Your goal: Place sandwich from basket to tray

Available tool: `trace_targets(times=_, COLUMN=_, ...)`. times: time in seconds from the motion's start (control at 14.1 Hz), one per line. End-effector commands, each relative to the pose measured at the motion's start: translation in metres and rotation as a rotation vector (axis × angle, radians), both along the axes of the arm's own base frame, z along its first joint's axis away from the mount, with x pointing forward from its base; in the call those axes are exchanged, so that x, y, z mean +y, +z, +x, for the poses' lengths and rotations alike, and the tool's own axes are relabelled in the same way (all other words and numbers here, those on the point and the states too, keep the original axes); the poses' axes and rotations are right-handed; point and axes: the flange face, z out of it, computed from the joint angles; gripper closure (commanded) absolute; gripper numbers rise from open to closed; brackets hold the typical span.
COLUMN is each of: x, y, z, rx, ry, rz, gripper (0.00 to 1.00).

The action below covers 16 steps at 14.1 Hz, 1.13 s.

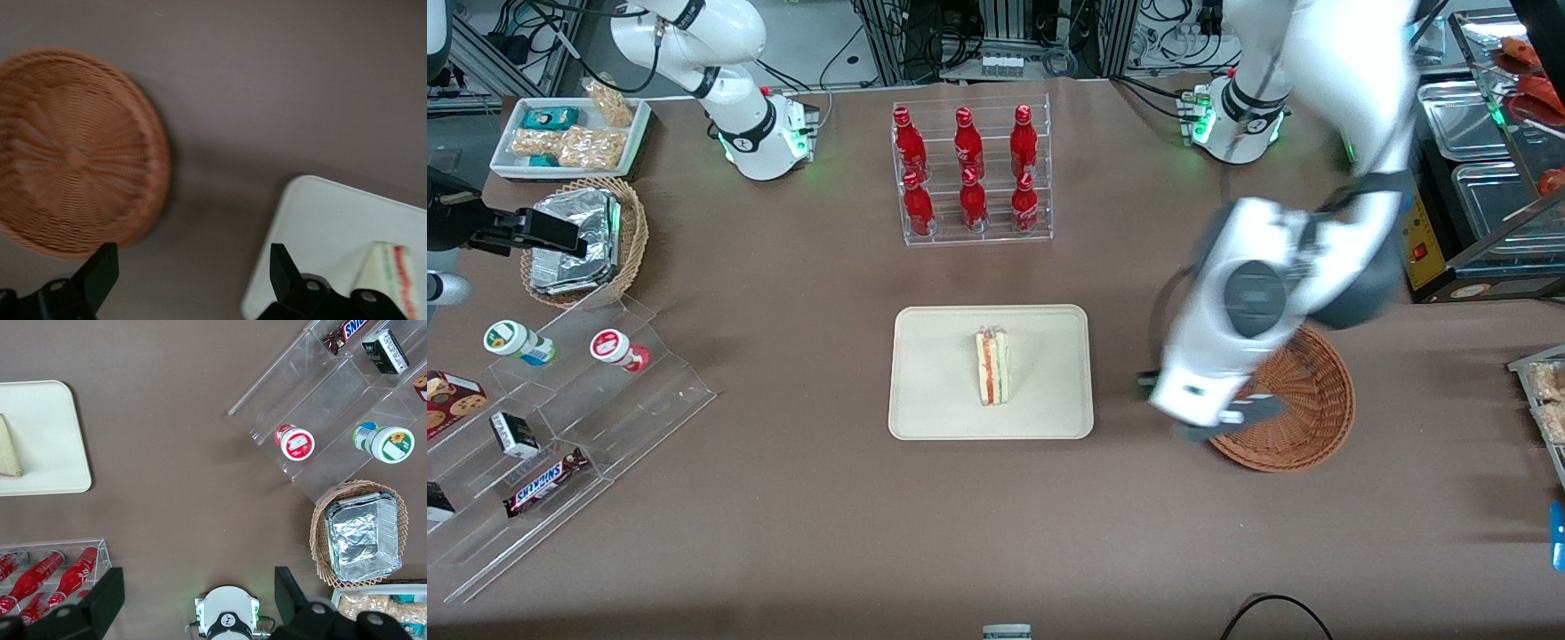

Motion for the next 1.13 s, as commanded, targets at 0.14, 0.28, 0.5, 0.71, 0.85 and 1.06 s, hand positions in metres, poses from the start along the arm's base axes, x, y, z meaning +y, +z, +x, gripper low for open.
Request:
trace_targets(times=0.14, x=0.111, y=0.057, z=-0.026, rx=0.118, ry=-0.073, rz=-0.018, gripper=0.00)
trace_targets(times=0.28, x=0.143, y=0.082, z=-0.038, rx=0.151, ry=-0.092, rz=-0.023, gripper=0.00)
trace_targets(times=0.5, x=0.176, y=0.117, z=-0.060, rx=0.192, ry=-0.125, rz=-0.031, gripper=0.00)
trace_targets(times=0.71, x=0.197, y=0.145, z=-0.081, rx=0.227, ry=-0.148, rz=-0.033, gripper=0.00)
trace_targets(times=0.85, x=0.212, y=0.158, z=-0.088, rx=0.234, ry=-0.152, rz=-0.040, gripper=0.00)
trace_targets(times=1.06, x=0.218, y=0.173, z=-0.098, rx=0.238, ry=-0.168, rz=-0.046, gripper=0.00)
